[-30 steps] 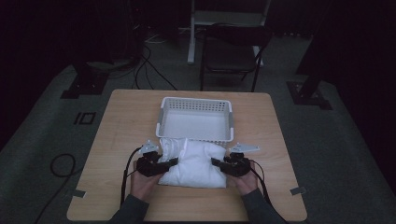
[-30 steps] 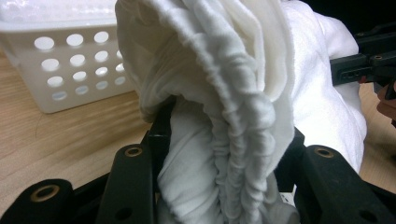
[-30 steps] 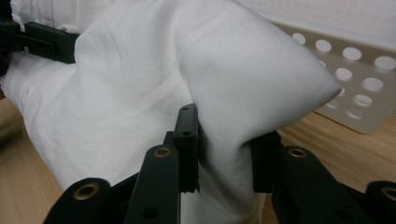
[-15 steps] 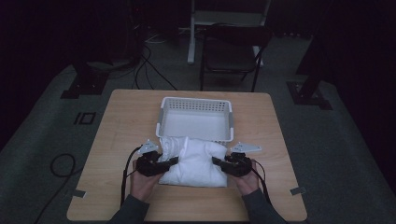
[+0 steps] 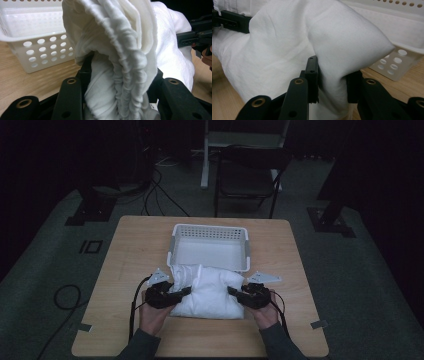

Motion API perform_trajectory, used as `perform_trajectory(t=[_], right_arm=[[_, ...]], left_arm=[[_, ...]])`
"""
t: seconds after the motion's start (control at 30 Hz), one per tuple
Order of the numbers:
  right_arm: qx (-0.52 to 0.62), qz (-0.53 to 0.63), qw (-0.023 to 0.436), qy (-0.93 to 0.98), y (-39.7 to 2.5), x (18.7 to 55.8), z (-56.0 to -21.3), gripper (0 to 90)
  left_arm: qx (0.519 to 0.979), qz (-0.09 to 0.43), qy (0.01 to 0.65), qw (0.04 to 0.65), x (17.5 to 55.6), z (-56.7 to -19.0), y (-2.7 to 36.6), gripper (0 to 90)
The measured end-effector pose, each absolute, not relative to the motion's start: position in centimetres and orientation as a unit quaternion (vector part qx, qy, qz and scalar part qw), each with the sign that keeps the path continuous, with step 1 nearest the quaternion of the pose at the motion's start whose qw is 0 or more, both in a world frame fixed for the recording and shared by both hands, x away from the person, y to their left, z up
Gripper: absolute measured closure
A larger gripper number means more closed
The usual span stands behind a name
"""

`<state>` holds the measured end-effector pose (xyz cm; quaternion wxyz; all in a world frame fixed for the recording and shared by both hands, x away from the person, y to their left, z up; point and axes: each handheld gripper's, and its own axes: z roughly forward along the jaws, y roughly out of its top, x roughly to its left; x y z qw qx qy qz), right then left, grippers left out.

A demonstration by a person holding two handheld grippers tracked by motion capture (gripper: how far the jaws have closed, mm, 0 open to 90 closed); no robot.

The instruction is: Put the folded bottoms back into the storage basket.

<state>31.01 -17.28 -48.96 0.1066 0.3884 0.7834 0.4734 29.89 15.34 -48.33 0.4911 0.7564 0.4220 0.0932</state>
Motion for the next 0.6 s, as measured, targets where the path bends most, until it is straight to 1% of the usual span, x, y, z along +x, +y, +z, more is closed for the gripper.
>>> perform_trajectory(t=[0.6], right_arm=[[0.386,0.479,0.113,0.78,-17.28,30.68,-48.25,70.9]], left_arm=[[0.753,0.099,0.421,0.496,29.6,-47.43,15.37,54.9]])
